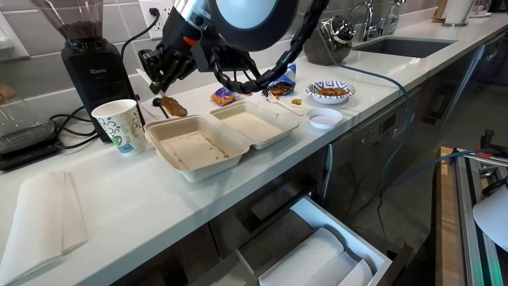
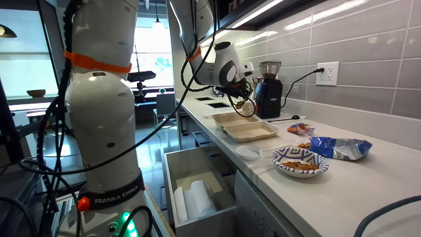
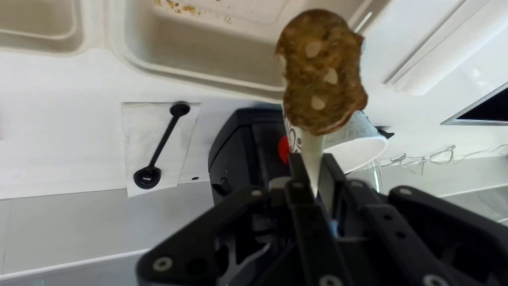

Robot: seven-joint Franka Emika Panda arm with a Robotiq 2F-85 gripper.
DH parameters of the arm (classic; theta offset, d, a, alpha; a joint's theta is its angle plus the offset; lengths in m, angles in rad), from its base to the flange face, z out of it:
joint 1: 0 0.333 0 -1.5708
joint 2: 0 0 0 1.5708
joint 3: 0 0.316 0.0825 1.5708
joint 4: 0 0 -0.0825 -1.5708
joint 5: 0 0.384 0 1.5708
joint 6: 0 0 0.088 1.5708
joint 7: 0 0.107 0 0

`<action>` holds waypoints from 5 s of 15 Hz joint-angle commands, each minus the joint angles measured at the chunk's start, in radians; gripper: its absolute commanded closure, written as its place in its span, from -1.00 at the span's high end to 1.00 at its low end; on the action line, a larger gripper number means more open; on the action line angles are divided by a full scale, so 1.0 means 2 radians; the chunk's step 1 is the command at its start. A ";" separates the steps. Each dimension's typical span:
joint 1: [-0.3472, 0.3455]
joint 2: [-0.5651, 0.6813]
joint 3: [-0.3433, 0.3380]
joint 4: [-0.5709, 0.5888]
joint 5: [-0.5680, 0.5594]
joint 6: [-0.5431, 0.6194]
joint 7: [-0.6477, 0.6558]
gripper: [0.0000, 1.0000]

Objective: Place the cookie on the white spoon in the food pack.

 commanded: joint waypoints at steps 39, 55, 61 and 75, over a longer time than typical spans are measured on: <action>0.006 -0.022 -0.014 -0.040 -0.010 0.142 -0.099 -0.93; 0.061 -0.028 -0.054 -0.009 0.100 0.025 -0.160 -0.93; 0.087 -0.038 -0.107 0.008 0.086 -0.042 -0.134 -0.93; 0.249 -0.032 -0.321 0.083 -0.123 -0.239 0.143 -0.93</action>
